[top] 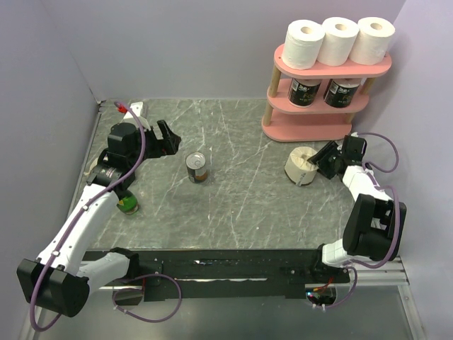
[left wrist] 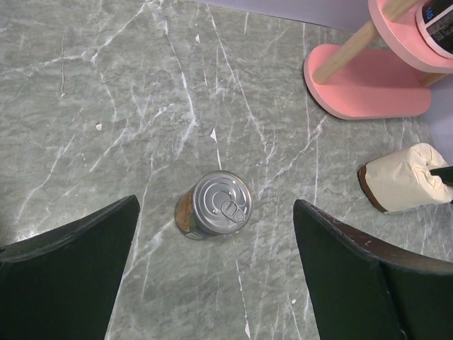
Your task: Place and organize the paper towels onto the shelf
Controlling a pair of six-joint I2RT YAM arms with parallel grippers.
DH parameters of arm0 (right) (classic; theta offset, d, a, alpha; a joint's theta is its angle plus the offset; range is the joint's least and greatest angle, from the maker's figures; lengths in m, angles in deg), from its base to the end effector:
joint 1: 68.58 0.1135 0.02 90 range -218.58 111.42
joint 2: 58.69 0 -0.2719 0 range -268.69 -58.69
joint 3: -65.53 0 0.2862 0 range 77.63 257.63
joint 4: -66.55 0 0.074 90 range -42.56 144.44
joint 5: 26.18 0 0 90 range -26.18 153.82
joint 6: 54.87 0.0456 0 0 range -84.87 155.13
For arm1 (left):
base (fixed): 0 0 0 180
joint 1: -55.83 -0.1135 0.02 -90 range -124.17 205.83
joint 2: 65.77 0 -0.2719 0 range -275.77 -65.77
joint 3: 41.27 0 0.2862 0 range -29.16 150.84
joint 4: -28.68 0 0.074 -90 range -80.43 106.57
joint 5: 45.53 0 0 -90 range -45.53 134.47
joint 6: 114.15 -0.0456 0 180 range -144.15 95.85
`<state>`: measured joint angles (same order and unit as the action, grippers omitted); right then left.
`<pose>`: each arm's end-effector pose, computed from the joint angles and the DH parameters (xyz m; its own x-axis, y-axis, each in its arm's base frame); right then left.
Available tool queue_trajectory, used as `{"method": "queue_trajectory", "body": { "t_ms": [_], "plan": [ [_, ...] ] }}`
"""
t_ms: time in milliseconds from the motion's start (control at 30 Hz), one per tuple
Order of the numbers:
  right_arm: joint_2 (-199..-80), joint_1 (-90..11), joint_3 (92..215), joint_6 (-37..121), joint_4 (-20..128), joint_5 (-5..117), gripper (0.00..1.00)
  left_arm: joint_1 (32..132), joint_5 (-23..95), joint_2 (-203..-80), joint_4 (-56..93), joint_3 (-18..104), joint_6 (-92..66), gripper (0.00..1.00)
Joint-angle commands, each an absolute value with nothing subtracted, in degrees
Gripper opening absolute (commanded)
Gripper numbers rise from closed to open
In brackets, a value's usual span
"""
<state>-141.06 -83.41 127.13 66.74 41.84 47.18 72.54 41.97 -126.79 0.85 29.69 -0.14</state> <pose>0.3262 -0.0729 0.1976 -0.5602 0.6678 -0.4901 0.4048 0.7369 0.5414 0.2714 -0.0835 0.3640 -0.4018 -0.3038 -0.8639 0.1790 0.8991 -0.3995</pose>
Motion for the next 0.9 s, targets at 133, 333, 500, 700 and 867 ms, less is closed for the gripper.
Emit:
{"method": "queue_trajectory", "body": {
  "t_ms": [133,333,500,700,867],
  "plan": [
    [-142.28,-83.43,128.34,70.28,45.91,48.27,0.53,72.79,42.71,-126.86,2.51,30.43,-1.12,0.96],
    [-142.1,-83.52,131.07,73.44,46.97,52.13,0.53,72.79,42.36,-126.77,2.6,30.43,-1.04,0.96],
    [-142.36,-84.04,132.91,77.57,50.04,55.03,0.51,72.88,41.74,-126.77,2.86,30.25,-0.77,0.96],
    [-144.73,-83.87,134.93,82.4,54.17,57.41,0.51,73.67,40.51,-128.0,2.86,30.34,-0.51,0.96],
    [-148.76,-84.48,138.8,83.99,55.24,61.0,0.51,74.28,41.13,-127.91,2.69,30.52,-0.69,0.96]
  ]
}}
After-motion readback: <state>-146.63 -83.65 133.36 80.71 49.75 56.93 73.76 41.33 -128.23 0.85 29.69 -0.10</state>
